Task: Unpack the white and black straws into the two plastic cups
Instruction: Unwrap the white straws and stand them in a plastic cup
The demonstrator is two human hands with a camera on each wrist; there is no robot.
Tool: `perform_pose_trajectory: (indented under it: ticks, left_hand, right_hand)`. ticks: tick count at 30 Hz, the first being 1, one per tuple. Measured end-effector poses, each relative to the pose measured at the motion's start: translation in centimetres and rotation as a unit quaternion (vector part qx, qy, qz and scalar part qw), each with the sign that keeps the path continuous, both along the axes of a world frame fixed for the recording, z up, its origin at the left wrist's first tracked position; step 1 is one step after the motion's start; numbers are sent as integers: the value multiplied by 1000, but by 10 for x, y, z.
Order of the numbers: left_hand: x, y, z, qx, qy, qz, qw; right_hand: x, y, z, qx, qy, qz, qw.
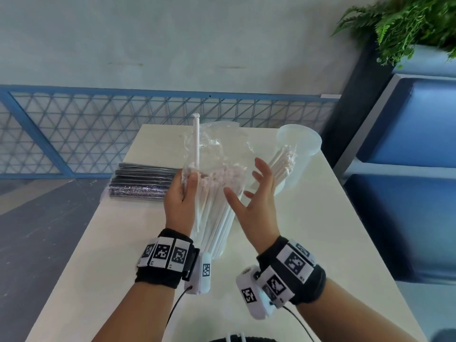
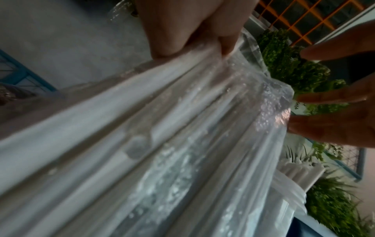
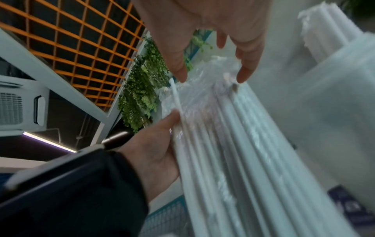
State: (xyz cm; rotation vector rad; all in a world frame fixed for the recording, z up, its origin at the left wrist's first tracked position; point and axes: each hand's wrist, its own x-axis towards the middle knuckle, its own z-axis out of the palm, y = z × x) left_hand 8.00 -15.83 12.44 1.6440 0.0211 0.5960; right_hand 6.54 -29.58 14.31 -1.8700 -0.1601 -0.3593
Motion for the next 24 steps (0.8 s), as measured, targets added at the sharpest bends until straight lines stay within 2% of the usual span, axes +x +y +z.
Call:
perform_pose_trajectory:
  ticks: [3,5,7,11,13,16,24]
  left_hand:
    - [-9,2,0,-27,11,4,1000]
    - [-12,7,-3,-46,44,-10,998]
    - [-12,16,-6,-72,84,-72,991]
    - [-11,37,-16,-100,140,-209,963]
    - [-14,41,-22,-69,180,-212,958]
    - [-17,41,-32,-33,213,-172,961]
    - [-20,39,-50,-31,250,-162,954]
  right_hand:
    - [-4,5,-6,27,55,33,998]
    - [-2,7,-12,6,111,55,992]
    - [1,8,-17,-35,133,69,988]
    - [5,14,-16,-97,100,87,986]
    - [4,18,-19,-125,102,96,982]
    - [-1,25,-26,-178,104,97,974]
    - [-2,32,-43,-322,170,112,925]
